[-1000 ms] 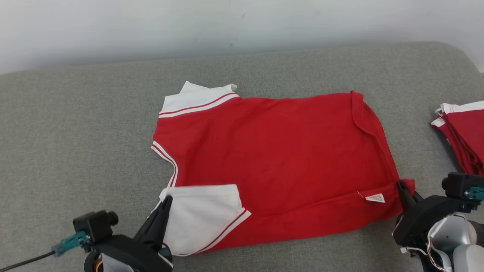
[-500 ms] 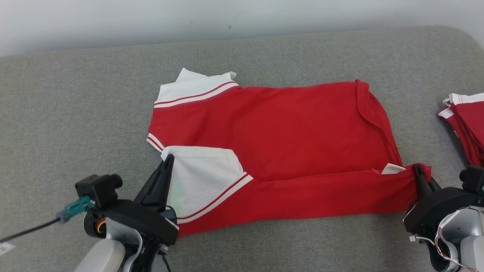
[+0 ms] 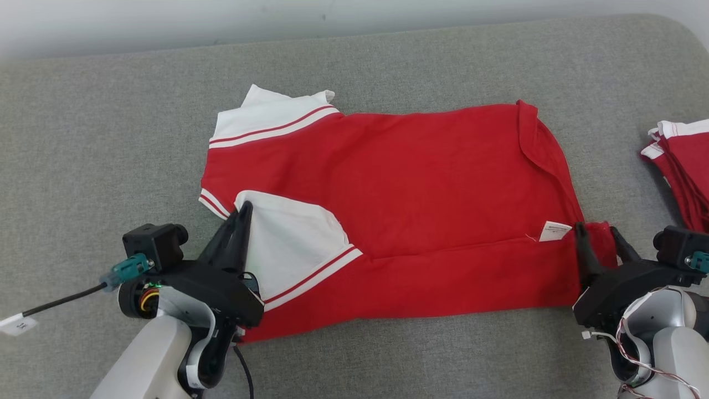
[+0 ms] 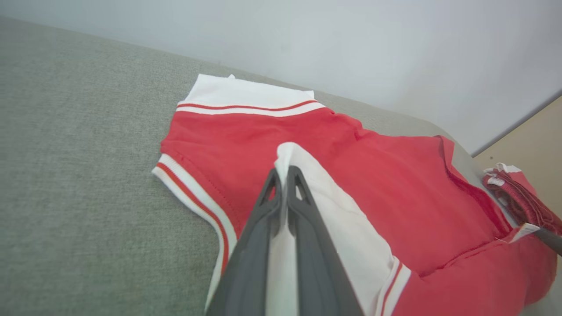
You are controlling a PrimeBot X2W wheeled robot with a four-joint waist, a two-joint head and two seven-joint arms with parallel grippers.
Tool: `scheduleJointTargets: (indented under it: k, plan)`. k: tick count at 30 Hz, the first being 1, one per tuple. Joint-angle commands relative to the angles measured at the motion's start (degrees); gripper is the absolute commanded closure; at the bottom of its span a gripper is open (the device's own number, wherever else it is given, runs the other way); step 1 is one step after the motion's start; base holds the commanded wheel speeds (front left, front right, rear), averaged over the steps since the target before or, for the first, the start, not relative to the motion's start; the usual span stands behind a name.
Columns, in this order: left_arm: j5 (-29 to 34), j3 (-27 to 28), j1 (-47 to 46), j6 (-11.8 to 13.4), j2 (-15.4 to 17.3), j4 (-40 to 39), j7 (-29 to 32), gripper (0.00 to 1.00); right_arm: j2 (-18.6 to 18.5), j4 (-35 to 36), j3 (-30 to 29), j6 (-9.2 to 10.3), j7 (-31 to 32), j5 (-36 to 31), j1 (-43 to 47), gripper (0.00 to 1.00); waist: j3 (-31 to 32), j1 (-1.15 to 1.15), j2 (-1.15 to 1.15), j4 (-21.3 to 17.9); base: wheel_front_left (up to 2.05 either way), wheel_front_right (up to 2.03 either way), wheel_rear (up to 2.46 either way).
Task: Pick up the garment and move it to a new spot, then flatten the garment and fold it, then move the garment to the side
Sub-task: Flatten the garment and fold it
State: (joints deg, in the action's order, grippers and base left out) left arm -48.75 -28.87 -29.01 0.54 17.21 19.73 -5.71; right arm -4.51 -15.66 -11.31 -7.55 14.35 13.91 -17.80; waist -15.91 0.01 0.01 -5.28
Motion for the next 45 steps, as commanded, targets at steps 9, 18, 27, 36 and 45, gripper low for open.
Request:
scheduleJointTargets:
  k: [9,18,27,36,45]
  plan:
    - [6.9,-0.6,2.1,4.1,1.9,1.0,-7.0,0.0,-0.6,1.6,-3.0,0.18,-0.5,-1.2,2.8,0.0,2.0,-0.01,-0.01,0.7,0.0,0.0,0.0]
    - [9.9,-4.1,12.2,9.0,4.9,-4.8,-4.1,0.0,0.8,8.8,-8.2,0.18,1.2,-0.9,9.5,0.0,3.1,-0.01,-0.01,1.2,0.0,0.0,0.0]
    - [9.4,-4.6,15.3,12.4,4.8,-4.2,-1.9,0.0,1.6,5.8,-6.2,0.18,3.0,-2.5,9.6,0.0,2.8,-0.01,-0.01,1.1,0.0,0.0,0.0]
    - [8.5,-6.2,12.7,11.6,3.6,-1.7,2.2,0.0,1.6,-1.3,-4.6,0.18,6.2,-3.2,5.6,0.0,1.7,-0.01,-0.01,1.7,0.0,0.0,0.0]
    - [6.5,-9.4,13.0,9.9,3.2,-0.2,10.3,1.0,1.8,-4.3,-3.6,0.17,10.0,-2.4,4.5,0.85,1.6,-0.01,-0.01,2.1,0.0,0.0,0.0]
